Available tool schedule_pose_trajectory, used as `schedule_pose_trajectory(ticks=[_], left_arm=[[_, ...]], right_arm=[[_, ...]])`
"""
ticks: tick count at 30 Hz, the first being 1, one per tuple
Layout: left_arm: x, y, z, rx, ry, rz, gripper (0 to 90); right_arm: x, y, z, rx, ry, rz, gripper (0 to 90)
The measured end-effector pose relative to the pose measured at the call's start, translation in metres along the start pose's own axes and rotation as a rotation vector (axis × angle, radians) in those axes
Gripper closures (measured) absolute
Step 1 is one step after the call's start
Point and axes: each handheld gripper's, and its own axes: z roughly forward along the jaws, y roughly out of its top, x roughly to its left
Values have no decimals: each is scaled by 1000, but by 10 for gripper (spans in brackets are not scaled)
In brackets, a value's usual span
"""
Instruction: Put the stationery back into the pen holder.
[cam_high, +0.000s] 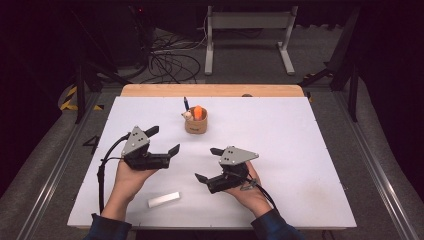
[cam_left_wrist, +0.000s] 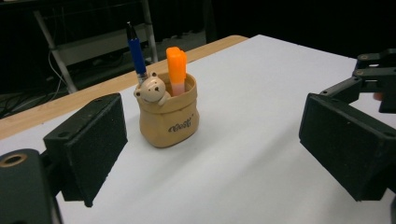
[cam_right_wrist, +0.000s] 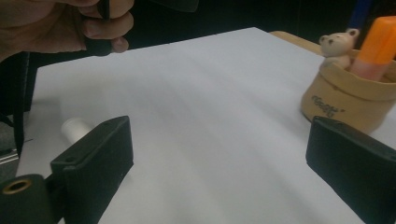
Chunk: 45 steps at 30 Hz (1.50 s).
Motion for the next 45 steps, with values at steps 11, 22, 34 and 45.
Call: schedule_pose_trajectory(ticks=[11, 22, 34, 45], left_arm=[[3, -13, -22, -12, -11, -9, 79], [13, -21, -23, 4, -43, -12, 81], [17, -27, -25, 26, -44, -12, 82], [17, -24, -28, 19, -43, -3, 85]], right_arm=[[8, 4, 14, 28, 81, -17, 139], [13, 11, 32, 89, 135, -76, 174], [15, 8, 51, 177, 248, -141, 322], [30, 4, 66, 237, 366, -188, 426]])
